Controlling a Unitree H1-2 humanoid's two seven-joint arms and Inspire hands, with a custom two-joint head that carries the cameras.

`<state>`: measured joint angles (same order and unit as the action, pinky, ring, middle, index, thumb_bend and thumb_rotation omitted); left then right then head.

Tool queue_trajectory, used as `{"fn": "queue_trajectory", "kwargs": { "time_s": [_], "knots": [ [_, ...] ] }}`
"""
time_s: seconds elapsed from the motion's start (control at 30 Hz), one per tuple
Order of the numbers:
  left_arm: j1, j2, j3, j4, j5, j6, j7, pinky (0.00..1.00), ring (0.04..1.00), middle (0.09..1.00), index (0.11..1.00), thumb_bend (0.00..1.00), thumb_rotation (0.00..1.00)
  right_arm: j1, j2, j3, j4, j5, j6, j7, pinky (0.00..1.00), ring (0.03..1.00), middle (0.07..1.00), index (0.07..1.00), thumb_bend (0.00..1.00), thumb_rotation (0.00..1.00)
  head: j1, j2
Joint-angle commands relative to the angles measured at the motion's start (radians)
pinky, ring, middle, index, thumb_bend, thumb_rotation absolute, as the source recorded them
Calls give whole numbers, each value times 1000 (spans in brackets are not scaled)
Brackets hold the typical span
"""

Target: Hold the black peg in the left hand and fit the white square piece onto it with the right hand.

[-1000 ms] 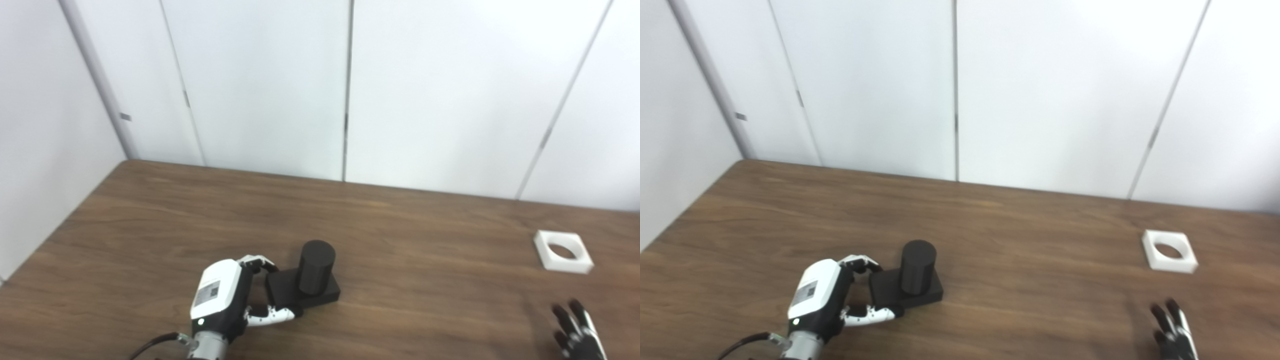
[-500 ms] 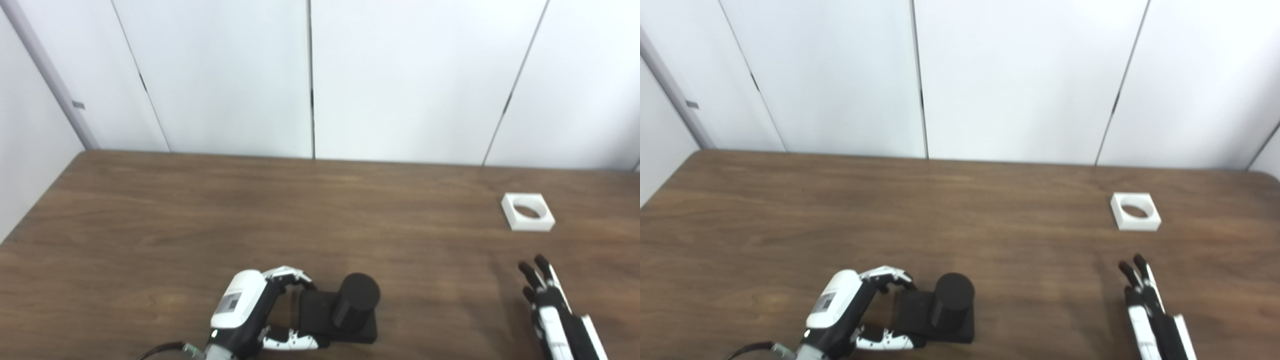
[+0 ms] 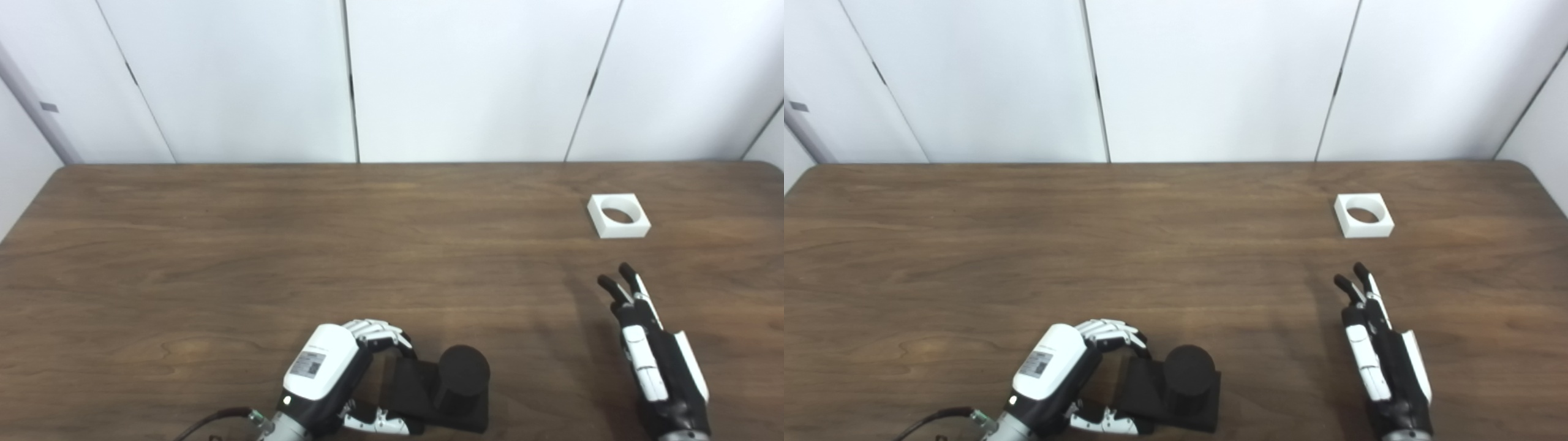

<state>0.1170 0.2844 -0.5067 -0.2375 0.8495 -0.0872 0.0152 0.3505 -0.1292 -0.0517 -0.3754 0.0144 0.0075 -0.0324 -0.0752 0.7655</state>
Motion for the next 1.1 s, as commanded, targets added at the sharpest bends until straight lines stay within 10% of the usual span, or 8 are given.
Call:
{"fn": "queue_trajectory", "kwargs": {
  "time_s": [0.0,0.37,1.07],
  "knots": [
    [14,-1,-10,45,66,24,-19,769,746,708,486,522,51,1,43,3,-41,-5,-7,-12,1000,983,903,963,542,905,-3,1],
    [29,-14,3,50,229,37,41,776,735,695,486,522,50,-1,32,1,-34,6,-12,-11,1000,980,903,960,553,893,-12,-7],
    [45,-13,61,44,219,46,5,745,718,687,486,522,50,-88,-12,-45,-75,62,30,-5,991,982,948,946,507,755,-190,-54]
  ]
}}
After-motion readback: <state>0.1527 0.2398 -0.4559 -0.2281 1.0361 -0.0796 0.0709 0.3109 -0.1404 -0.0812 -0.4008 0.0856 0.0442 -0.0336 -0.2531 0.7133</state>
